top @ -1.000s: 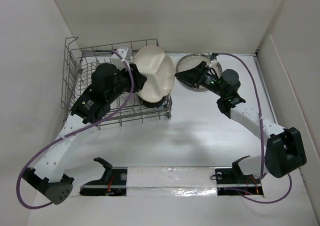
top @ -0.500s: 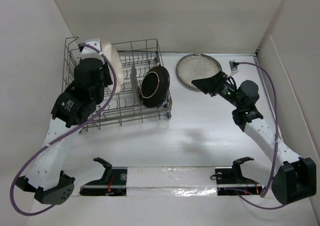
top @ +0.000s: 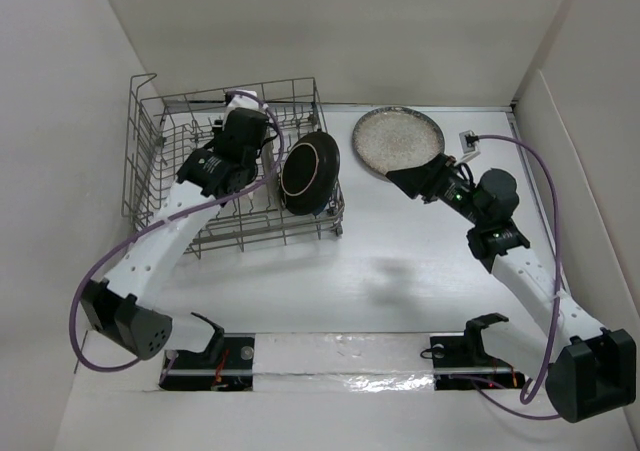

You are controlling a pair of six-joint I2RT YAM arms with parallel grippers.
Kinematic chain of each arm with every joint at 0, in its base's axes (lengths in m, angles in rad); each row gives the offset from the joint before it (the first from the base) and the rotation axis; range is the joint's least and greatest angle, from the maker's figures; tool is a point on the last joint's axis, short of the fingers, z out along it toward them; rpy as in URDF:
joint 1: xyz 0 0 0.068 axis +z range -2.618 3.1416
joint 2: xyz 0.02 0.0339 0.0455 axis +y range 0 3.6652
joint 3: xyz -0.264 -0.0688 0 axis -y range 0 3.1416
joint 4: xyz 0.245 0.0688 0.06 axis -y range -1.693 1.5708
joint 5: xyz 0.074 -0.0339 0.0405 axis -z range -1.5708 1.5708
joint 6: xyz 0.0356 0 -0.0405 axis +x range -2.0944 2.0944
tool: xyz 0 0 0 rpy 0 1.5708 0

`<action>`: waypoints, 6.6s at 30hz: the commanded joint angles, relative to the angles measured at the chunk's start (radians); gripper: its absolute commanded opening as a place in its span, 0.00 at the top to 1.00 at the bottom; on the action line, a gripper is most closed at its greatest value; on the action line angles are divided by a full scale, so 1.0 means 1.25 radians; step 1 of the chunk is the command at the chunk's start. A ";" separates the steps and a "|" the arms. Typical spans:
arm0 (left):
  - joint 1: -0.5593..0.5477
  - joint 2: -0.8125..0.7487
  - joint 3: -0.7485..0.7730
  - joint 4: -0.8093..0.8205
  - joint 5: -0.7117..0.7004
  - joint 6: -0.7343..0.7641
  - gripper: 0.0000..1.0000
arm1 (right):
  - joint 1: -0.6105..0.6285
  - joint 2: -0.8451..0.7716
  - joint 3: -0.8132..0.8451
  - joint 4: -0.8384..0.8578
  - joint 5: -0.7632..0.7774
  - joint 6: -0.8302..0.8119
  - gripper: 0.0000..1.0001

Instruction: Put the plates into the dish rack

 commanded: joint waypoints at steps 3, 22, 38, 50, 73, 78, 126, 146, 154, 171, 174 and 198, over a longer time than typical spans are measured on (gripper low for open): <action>-0.003 -0.016 0.018 0.214 -0.018 0.001 1.00 | -0.006 -0.016 -0.005 0.008 0.012 -0.028 0.29; -0.037 0.033 -0.123 0.260 -0.059 0.007 1.00 | -0.006 0.014 -0.010 0.027 0.021 -0.020 0.29; -0.037 0.063 -0.197 0.314 0.010 -0.045 0.55 | -0.023 0.020 -0.013 -0.018 0.092 -0.037 0.20; -0.010 -0.111 -0.157 0.342 0.101 -0.042 0.31 | -0.142 0.121 -0.046 -0.027 0.203 0.016 0.22; -0.010 -0.391 -0.324 0.498 0.398 -0.102 0.86 | -0.223 0.755 0.284 -0.075 0.364 0.255 0.37; -0.010 -0.413 -0.325 0.501 0.422 -0.110 0.84 | -0.222 0.796 0.392 -0.162 0.367 0.250 0.40; -0.010 -0.398 -0.351 0.522 0.468 -0.123 0.84 | -0.324 0.586 0.136 -0.310 0.334 0.001 0.54; -0.010 -0.382 -0.329 0.514 0.502 -0.123 0.77 | -0.379 0.490 -0.012 -0.047 0.212 0.006 1.00; -0.010 -0.320 -0.254 0.518 0.659 -0.192 0.68 | -0.395 0.271 -0.140 0.297 0.055 0.211 1.00; -0.172 0.228 0.160 0.380 0.720 -0.164 0.31 | -0.499 0.486 -0.123 1.068 -0.141 0.785 1.00; -0.164 0.295 0.220 0.361 0.716 -0.170 0.28 | -0.508 0.477 -0.099 1.083 -0.152 0.817 1.00; -0.160 0.684 0.517 0.412 0.734 -0.369 0.66 | -0.467 0.377 -0.143 1.016 -0.216 0.764 1.00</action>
